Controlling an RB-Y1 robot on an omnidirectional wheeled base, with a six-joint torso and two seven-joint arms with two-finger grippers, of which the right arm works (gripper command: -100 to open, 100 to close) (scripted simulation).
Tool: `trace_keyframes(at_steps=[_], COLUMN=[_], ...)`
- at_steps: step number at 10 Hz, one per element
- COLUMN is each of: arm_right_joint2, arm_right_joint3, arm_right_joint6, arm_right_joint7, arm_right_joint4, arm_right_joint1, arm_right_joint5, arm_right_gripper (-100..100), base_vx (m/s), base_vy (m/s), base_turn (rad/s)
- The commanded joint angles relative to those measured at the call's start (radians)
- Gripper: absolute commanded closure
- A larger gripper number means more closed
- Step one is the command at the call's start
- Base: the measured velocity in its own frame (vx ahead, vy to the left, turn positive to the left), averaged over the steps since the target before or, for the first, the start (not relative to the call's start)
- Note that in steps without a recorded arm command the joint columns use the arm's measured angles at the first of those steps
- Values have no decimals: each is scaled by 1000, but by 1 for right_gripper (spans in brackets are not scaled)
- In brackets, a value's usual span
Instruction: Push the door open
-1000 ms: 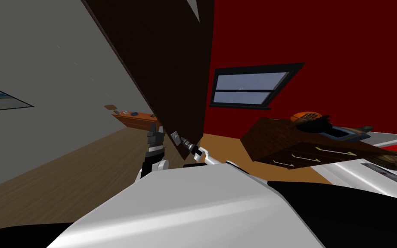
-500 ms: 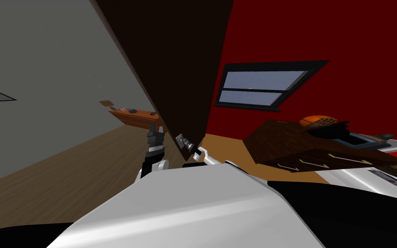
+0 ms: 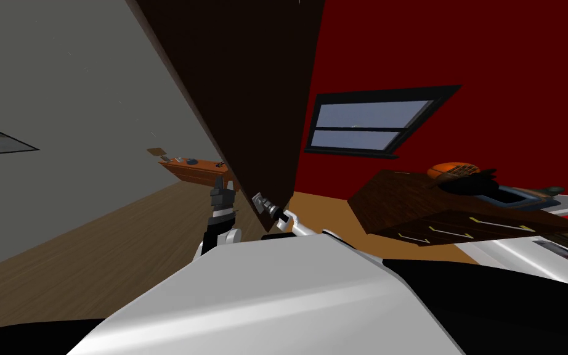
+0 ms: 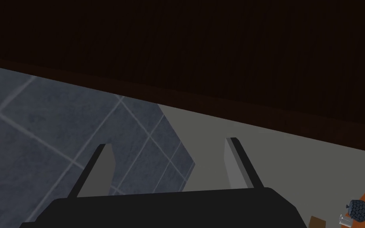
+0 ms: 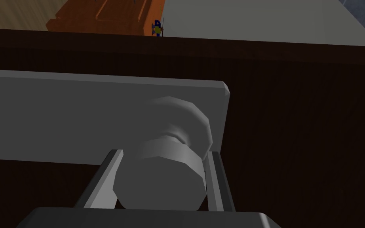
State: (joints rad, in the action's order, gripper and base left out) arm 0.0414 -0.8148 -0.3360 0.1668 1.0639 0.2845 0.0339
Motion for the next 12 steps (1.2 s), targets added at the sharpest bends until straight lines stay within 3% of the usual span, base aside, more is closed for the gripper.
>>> trace_keyframes(at_steps=[1,7,12], arm_right_joint2=[8,29,30], arm_right_joint3=[6,33,65], arm_right_joint6=[2,11,22], arm_right_joint7=[4,24,48], arm_right_joint4=[10,57,112], arm_right_joint1=[-13,-75,-147], arm_right_joint5=[-15,-83,-163], arm_right_gripper=[100,100,100], base_vx=[44,102,129], base_vy=[86,191,217], base_turn=[-98,-123,-155])
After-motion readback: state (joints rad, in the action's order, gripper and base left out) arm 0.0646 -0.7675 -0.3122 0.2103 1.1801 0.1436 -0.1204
